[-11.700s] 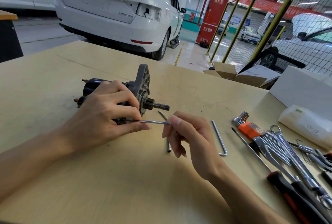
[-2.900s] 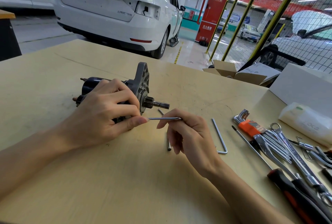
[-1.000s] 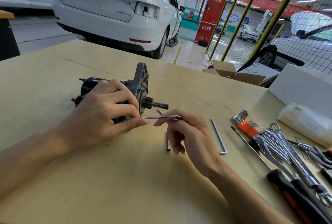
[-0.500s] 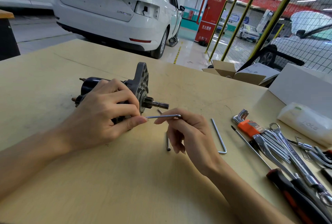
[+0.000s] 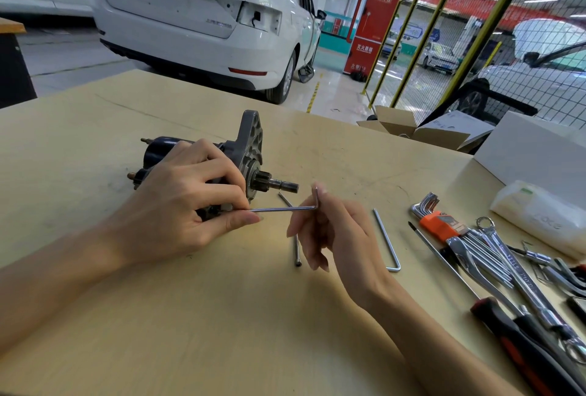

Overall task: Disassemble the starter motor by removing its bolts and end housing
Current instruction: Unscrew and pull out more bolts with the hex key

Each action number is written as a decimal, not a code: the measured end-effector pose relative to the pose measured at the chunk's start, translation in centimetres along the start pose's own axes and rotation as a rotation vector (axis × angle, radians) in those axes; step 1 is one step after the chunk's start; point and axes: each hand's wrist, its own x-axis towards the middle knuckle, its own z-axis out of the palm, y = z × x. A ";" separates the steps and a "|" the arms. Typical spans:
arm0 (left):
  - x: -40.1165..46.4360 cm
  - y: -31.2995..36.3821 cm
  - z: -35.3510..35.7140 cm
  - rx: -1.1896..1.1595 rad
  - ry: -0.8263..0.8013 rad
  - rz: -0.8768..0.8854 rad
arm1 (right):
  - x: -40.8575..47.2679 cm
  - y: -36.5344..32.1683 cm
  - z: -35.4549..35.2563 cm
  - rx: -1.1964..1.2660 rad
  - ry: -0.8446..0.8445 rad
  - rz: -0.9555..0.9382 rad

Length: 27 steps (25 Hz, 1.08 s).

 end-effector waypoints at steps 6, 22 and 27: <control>0.0 0.1 -0.1 0.025 -0.010 0.009 | -0.2 -0.1 -0.2 -0.032 -0.057 -0.045; 0.0 0.1 0.1 0.024 0.012 0.021 | 0.0 0.3 -0.2 -0.063 -0.011 -0.043; 0.0 0.0 0.2 0.015 0.016 0.005 | 0.0 0.3 -0.2 -0.069 0.011 -0.033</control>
